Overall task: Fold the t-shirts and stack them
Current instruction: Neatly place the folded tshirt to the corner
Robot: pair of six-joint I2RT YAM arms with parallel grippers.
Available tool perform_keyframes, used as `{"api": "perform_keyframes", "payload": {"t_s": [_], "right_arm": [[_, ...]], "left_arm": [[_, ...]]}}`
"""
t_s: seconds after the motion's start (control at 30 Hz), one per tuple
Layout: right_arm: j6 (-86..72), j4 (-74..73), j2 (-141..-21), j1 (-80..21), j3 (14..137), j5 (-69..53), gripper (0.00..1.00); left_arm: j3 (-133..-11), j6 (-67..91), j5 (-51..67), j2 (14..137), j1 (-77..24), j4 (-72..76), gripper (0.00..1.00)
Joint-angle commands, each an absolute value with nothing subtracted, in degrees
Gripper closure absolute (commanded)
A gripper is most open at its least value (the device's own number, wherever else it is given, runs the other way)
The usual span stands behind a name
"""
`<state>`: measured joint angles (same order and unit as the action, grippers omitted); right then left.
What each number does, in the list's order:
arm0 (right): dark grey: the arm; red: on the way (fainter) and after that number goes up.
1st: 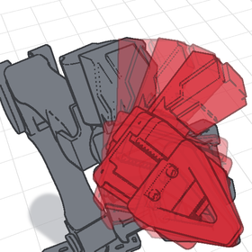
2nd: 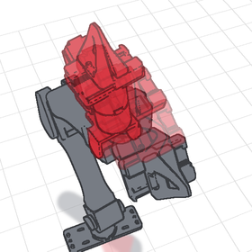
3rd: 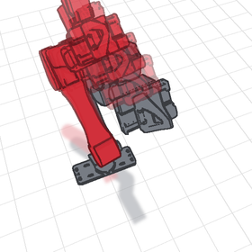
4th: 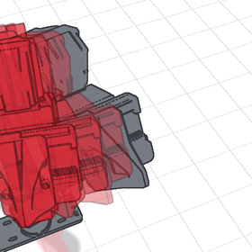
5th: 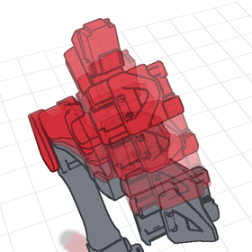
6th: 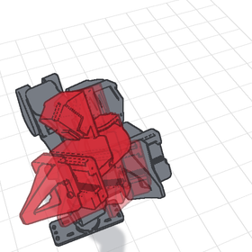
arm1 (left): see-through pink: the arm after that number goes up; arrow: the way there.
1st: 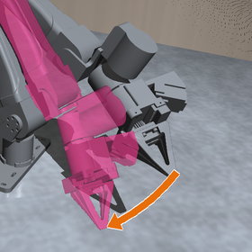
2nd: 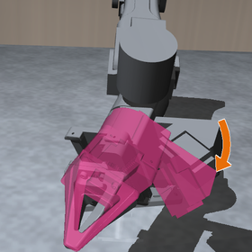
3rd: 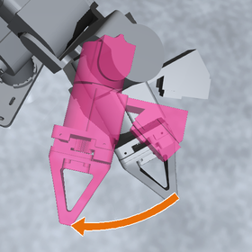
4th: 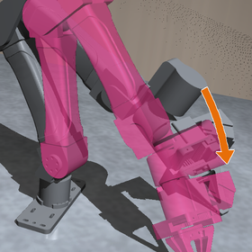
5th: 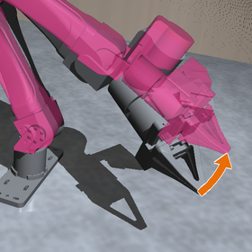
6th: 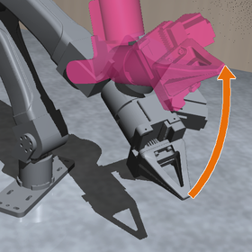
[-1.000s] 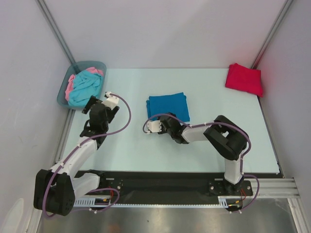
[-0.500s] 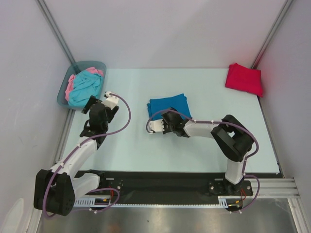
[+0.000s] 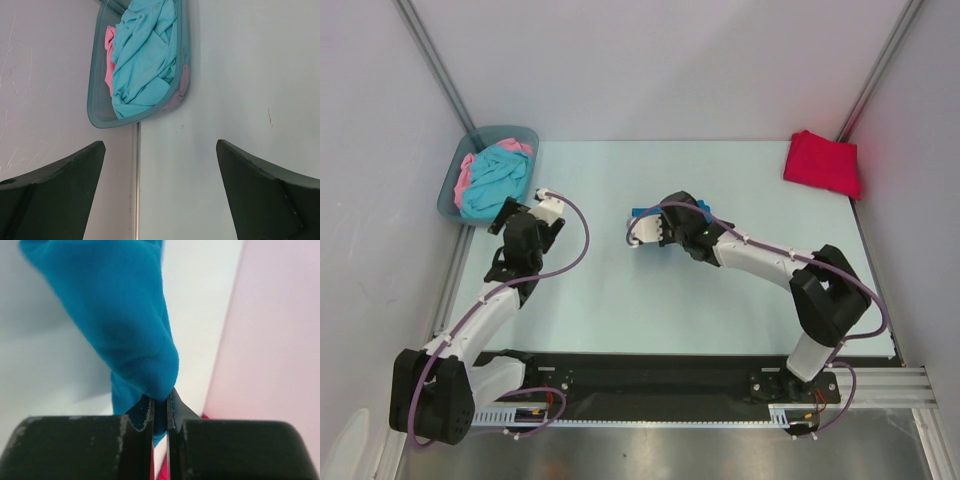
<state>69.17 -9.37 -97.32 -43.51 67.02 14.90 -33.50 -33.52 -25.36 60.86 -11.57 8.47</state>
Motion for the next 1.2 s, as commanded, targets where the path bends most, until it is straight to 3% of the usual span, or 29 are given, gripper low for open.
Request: {"api": "perform_keyframes", "payload": {"t_s": [0.0,0.23,0.63,0.87,1.17], "right_arm": [[73.6,1.2,-97.1,-39.4,69.7,20.2,1.0],[80.8,12.9,-101.9,-30.9,72.0,20.4,1.0],[87.4,22.3,-112.2,-17.5,89.5,16.4,1.0],[95.4,39.0,-119.7,-11.7,94.8,14.8,1.0],[97.3,40.8,-127.4,-3.7,108.9,11.1,1.0]], "left_arm": [[-33.6,-33.1,-25.9,59.9,-11.0,10.0,0.0],[-33.7,-33.1,-25.8,60.0,-11.0,9.9,0.0],[-33.6,-33.3,-26.1,61.3,-11.0,10.3,0.0],[-33.5,-33.5,-26.3,61.3,-11.0,10.4,0.0],[-33.4,-33.6,-26.6,61.8,-11.0,10.5,0.0]]}}
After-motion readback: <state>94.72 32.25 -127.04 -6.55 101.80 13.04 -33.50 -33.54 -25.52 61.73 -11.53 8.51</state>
